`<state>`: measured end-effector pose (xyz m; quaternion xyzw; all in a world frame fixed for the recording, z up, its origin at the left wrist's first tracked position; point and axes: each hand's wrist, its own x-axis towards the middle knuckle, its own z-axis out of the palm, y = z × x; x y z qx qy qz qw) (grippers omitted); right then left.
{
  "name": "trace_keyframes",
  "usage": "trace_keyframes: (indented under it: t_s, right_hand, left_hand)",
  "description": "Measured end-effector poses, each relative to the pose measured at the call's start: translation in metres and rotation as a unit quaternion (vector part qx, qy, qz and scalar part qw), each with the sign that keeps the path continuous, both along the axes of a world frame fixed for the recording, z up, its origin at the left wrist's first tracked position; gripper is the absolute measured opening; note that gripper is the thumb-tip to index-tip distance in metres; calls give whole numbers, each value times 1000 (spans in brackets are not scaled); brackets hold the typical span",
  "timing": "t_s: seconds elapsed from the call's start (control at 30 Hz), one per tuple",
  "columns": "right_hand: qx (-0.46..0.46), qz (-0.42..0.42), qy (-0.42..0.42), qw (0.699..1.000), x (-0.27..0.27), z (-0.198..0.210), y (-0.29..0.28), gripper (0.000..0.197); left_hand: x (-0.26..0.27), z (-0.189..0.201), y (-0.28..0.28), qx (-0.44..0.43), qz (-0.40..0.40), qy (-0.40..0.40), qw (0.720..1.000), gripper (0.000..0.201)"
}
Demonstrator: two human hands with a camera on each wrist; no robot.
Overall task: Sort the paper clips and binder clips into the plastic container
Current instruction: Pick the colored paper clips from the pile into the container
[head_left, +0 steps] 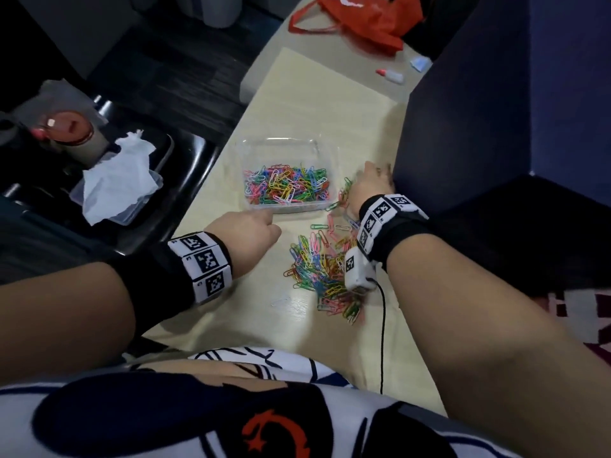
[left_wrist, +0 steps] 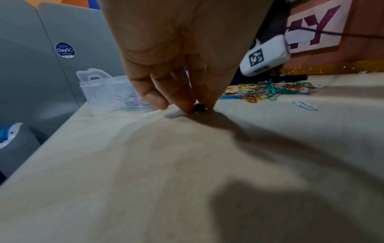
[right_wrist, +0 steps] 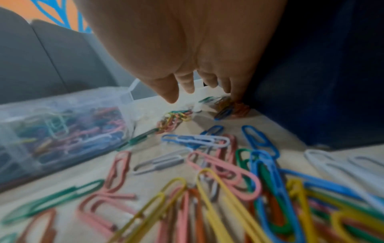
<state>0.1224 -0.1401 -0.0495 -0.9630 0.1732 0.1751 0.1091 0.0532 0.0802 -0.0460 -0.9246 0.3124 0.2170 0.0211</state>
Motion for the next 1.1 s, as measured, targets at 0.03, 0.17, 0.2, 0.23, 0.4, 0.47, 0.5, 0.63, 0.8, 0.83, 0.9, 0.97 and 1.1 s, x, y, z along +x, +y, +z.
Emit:
trace_keyframes:
  t_s: [0.03,0.17,0.2,0.23,0.4,0.47,0.5,0.63,0.8,0.83,0.9,0.97,1.1]
  right_hand:
    - [-3,21,1,1000,0,-2,1,43]
    - [-9,84,-20,996,-12,-6,3,32]
    - [-6,106,-35,994,-18,-8,2,32]
    - [3,125,-41,991,-25,-7,2,31]
    - [49,193,11,980,-75,-6,10,48]
    - [48,210,23,976,-94,-3,14,51]
    - [50,212,26,976,-99,-3,15,50]
    - [63,118,-10,991,-86,6,21,38]
    - [51,10,-21,998,-32,16,13,43]
    - [31,3,-3,999,-22,12,8,45]
    - [-1,-3,10,1000,-8,2,2,51]
    - [7,-24,20,999,-3,0,4,63]
    - [-2,-13,69,998,-10,-5,7,70]
  left_hand:
    - [0,1,2,8,-6,-2,1000,24]
    - [3,1,6,13,-13,4,1000,24]
    - [3,2,4,13,-14,7,1000,25]
    - [3,2,2,15,-13,9,1000,25]
    - [-1,7,-8,11,-3,13,1000,25]
    - [-2,9,-12,-3,5,21,1000,25]
    - [-3,9,-13,-10,7,22,1000,25]
    - [-5,14,-15,-49,23,15,998,25]
    - [-11,24,-9,-102,64,2,993,27]
    - [-13,25,-7,-110,75,2,991,27]
    - [-19,27,-2,-123,94,7,988,26]
    - [-24,29,3,-132,113,10,985,25]
    - [-25,31,7,-133,123,9,983,24]
